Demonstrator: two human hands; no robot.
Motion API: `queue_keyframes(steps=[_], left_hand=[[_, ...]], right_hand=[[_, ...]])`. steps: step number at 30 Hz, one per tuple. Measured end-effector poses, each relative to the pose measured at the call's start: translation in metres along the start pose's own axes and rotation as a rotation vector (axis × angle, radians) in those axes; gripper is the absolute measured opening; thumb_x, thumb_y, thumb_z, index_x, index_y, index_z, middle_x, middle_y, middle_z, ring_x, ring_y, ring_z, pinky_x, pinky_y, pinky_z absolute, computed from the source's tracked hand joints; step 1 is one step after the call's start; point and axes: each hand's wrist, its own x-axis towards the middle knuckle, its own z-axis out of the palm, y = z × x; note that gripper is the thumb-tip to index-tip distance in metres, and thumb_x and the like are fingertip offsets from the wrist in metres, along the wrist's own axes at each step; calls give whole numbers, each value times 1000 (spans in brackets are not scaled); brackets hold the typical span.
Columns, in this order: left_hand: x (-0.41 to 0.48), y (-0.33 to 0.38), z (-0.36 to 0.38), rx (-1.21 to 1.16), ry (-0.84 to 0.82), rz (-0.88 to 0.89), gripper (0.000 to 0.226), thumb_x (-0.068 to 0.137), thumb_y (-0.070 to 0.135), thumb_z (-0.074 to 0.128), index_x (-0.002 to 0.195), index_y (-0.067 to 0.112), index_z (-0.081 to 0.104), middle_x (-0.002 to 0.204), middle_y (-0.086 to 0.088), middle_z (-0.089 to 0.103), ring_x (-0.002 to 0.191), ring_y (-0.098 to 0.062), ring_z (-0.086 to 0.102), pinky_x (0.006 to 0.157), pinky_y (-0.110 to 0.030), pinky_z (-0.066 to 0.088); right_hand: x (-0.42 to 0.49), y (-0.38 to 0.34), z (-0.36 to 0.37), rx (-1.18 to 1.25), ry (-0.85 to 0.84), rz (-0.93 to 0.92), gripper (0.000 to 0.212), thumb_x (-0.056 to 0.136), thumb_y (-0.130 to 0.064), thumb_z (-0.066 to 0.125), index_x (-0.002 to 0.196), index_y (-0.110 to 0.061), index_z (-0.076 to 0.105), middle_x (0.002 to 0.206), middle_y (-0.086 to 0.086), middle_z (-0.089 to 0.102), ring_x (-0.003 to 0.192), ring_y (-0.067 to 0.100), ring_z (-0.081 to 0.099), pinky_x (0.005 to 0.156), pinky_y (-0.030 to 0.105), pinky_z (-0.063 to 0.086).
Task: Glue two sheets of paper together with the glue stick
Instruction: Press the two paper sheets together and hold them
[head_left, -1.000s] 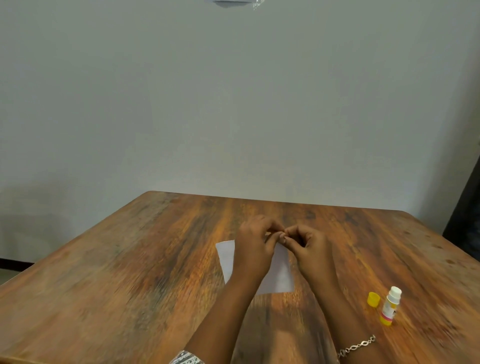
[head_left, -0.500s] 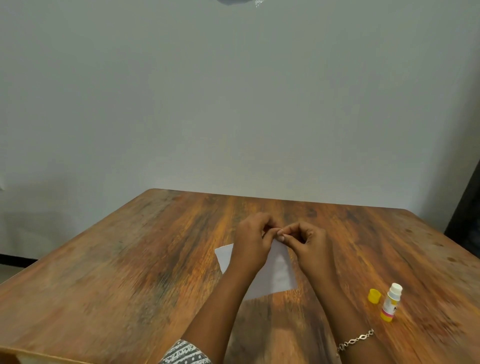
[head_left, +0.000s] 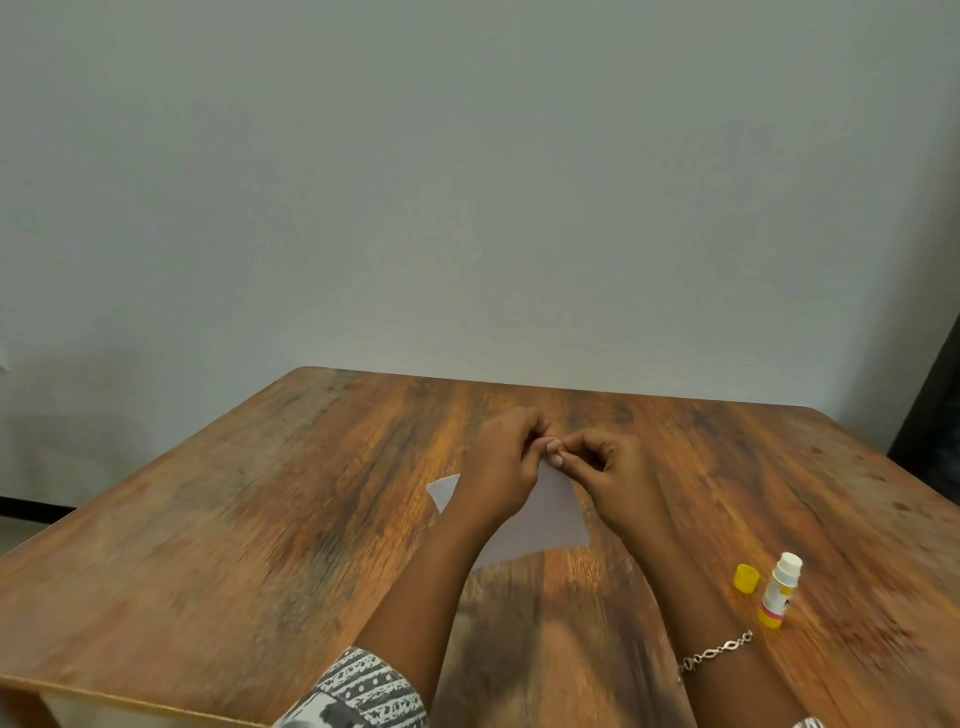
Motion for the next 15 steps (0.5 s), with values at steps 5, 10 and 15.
queue_keyframes(steps=[5, 10, 15], left_hand=[[-2, -5, -2, -69, 112, 42, 10, 86, 1, 54, 77, -1, 57, 65, 14, 48, 62, 3, 50, 56, -8, 37], [-1, -5, -8, -180, 173, 45, 11, 82, 13, 48, 73, 11, 53, 66, 13, 50, 66, 3, 51, 58, -8, 39], [-1, -17, -13, -269, 264, -69, 23, 89, 2, 54, 73, 19, 54, 68, 9, 54, 65, -3, 50, 57, -13, 39]], right_hand=[[0, 3, -2, -7, -30, 11, 6, 79, -11, 67, 79, -7, 72, 73, 2, 67, 75, 19, 64, 71, 41, 53], [-3, 11, -7, -5, -48, 40, 5, 78, -10, 68, 74, -7, 71, 71, 1, 66, 71, 16, 61, 66, 30, 48], [-5, 19, -14, 23, -57, 93, 7, 78, -7, 68, 72, -12, 70, 75, 6, 68, 74, 19, 64, 68, 29, 51]])
